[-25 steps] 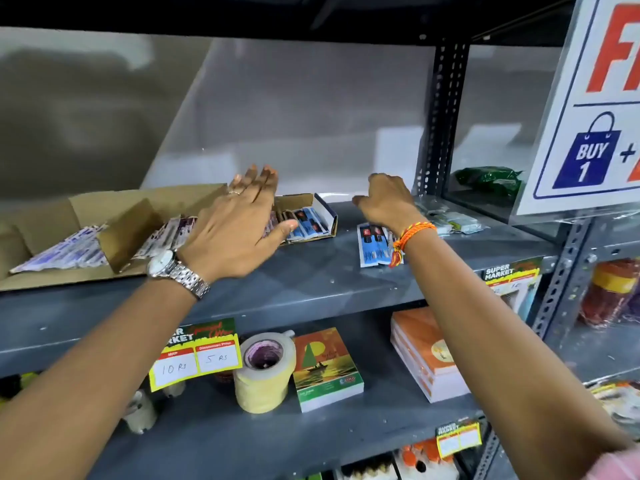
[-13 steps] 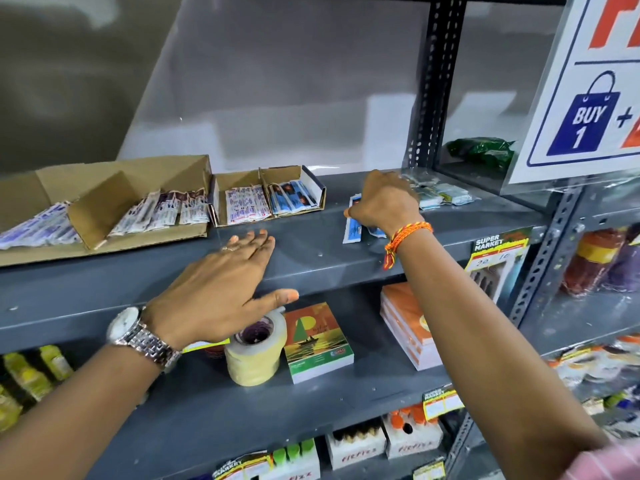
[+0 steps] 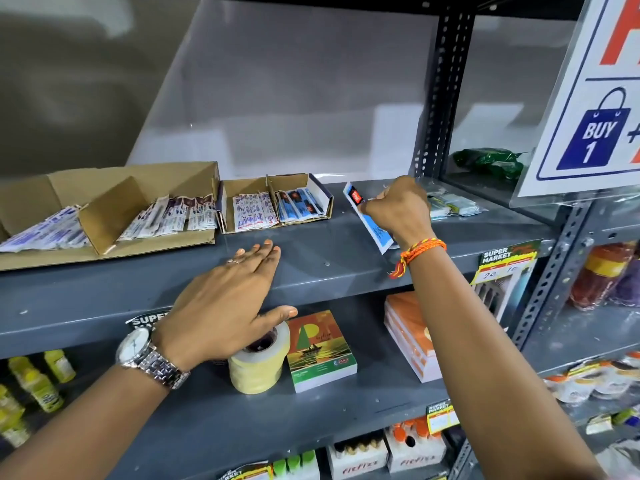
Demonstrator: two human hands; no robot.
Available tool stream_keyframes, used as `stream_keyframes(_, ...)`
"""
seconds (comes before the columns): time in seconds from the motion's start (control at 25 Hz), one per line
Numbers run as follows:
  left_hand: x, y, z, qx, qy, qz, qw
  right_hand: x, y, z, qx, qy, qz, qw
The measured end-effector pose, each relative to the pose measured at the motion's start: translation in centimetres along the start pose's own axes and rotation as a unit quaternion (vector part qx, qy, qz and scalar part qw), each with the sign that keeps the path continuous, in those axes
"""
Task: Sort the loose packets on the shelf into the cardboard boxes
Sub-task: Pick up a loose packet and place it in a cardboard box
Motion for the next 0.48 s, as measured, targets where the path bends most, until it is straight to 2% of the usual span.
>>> stream_keyframes(0.08,-0.1,0.0,0.1,0.005,0.007,-0.007,1.000,0.5,-0.1,-0.2,-0.001,-0.012,0.138,0.990)
stream_keyframes(0.24,-0.1,-0.1,0.0,0.012,0.013,-0.015,1.000,1.3,-1.7,-2.3,0.011,-0.106,0.348,0.931)
stream_keyframes(0.32,0.0,0.0,0.0,0.013,0.015,-0.006,1.000,1.4,-2.7,-3.3,0.024,-0.143,0.389,0.910)
stream_keyframes(0.48,0.2,0.1,-0.5,0.034,0.032,0.015,0.999,1.9,-3.5,-4.8,0.050,-0.171,0.400,0.899)
Point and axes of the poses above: each hand's wrist, its own z-axis towards the middle knuckle, its own x-axis out of the back of the hand, y = z × x, the point moved 1 cm from there along z, towards the middle knuckle, and after that the axes turned 13 degrees about -z, right-handed, at the moved point
